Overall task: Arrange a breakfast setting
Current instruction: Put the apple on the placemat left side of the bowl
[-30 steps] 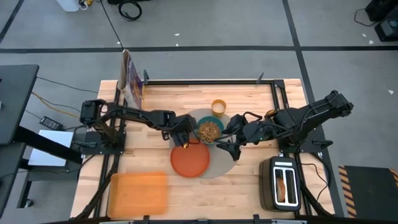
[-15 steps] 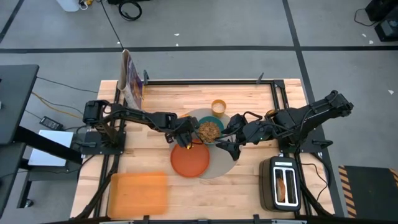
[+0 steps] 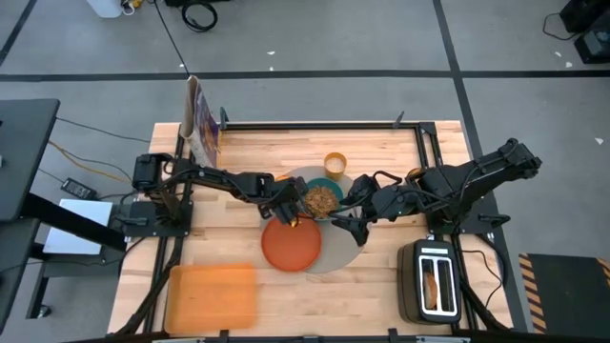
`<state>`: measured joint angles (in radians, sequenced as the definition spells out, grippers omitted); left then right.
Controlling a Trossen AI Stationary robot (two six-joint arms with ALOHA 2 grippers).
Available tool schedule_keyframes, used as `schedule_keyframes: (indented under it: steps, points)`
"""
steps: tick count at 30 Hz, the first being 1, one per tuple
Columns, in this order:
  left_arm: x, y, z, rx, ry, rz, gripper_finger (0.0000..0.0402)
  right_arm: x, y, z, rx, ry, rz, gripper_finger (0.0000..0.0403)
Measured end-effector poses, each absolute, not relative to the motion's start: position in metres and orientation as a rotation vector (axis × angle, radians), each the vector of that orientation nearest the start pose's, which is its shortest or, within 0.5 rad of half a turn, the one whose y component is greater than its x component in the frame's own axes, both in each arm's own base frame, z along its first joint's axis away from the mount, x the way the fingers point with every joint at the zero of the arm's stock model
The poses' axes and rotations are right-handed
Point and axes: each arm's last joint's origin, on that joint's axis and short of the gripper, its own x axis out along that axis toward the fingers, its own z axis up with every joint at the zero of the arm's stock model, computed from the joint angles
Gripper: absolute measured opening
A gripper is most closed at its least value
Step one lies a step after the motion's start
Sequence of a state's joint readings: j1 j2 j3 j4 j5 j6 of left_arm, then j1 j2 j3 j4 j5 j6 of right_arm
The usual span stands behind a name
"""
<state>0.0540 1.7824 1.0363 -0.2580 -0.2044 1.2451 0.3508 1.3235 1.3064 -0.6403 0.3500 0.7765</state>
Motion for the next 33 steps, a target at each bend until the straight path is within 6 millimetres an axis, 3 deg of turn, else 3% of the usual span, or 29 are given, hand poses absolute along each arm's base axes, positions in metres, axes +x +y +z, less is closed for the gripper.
schedule_keyframes:
  steps: [16,22,29,33]
  points:
    - [0.346,0.029,0.159,1.150,1.070,-0.318,0.0026,0.263,0.086,0.357,0.511,0.585,-0.230,0.0348]
    - [0.345,0.030,0.164,1.115,1.074,-0.254,0.0018,0.263,0.086,0.357,0.509,0.586,-0.229,0.0348]
    - [0.330,0.036,0.206,1.018,0.996,-0.130,0.0018,0.263,0.086,0.357,0.509,0.585,-0.229,0.0348]
    - [0.315,0.050,0.240,0.733,0.861,-0.011,0.0018,0.263,0.086,0.357,0.511,0.583,-0.228,0.0348]
